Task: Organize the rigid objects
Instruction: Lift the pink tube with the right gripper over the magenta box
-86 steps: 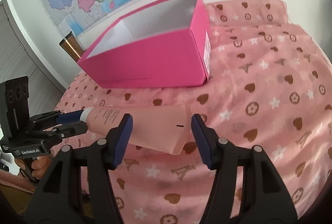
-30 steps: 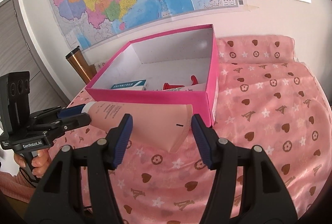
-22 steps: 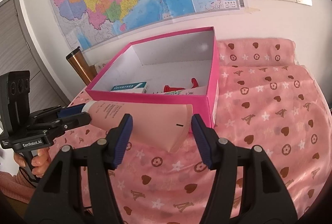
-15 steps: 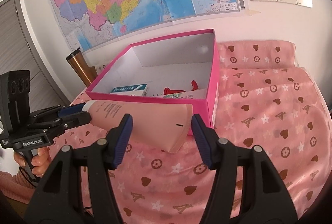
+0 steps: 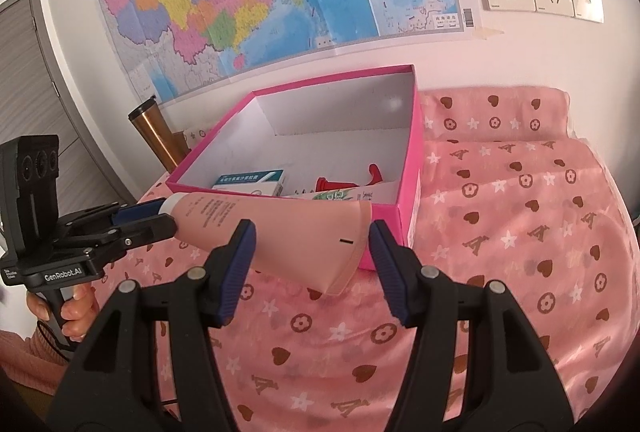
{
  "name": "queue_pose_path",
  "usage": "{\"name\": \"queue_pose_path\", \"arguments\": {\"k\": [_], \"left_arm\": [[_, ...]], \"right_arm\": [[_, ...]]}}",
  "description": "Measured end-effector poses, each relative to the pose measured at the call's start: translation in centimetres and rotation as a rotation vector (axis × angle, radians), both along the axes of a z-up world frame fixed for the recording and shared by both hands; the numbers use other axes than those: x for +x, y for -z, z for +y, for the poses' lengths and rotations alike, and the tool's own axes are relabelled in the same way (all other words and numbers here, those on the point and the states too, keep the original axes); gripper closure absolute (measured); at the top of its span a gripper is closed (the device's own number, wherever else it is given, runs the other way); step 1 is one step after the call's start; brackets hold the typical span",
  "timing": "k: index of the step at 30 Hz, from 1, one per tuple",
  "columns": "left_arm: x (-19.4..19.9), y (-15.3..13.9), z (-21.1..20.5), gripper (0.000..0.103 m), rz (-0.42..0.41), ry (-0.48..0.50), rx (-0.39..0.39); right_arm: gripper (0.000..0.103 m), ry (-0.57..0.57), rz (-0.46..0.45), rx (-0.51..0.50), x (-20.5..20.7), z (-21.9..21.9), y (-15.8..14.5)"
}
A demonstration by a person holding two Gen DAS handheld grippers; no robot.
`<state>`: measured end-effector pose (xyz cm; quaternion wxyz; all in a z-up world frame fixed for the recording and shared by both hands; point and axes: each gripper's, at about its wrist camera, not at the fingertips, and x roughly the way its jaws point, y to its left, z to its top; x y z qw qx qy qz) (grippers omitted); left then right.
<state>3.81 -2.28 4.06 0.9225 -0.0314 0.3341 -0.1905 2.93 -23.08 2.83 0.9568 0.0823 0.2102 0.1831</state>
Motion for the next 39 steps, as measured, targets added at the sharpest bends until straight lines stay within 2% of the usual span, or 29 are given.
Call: {"name": "queue_pose_path", "arguments": {"k": [27, 30, 39], "left_arm": [[0.9, -0.6, -0.2, 0.062, -0.02, -0.004, 0.006], [0.8, -0.6, -0.3, 0.059, -0.024, -0.004, 0.004], [1.4, -0.8, -0.5, 0.058, -0.028, -0.003, 0.004]], "right_arm": [[0.042, 0.001, -0.013, -0.002, 0.4, -0.5, -0.7], [0.042, -0.003, -0.013, 0.001, 0.4, -0.5, -0.7], [0.042, -0.002, -0.017, 0.002, 0.6, -0.6, -1.0]]}}
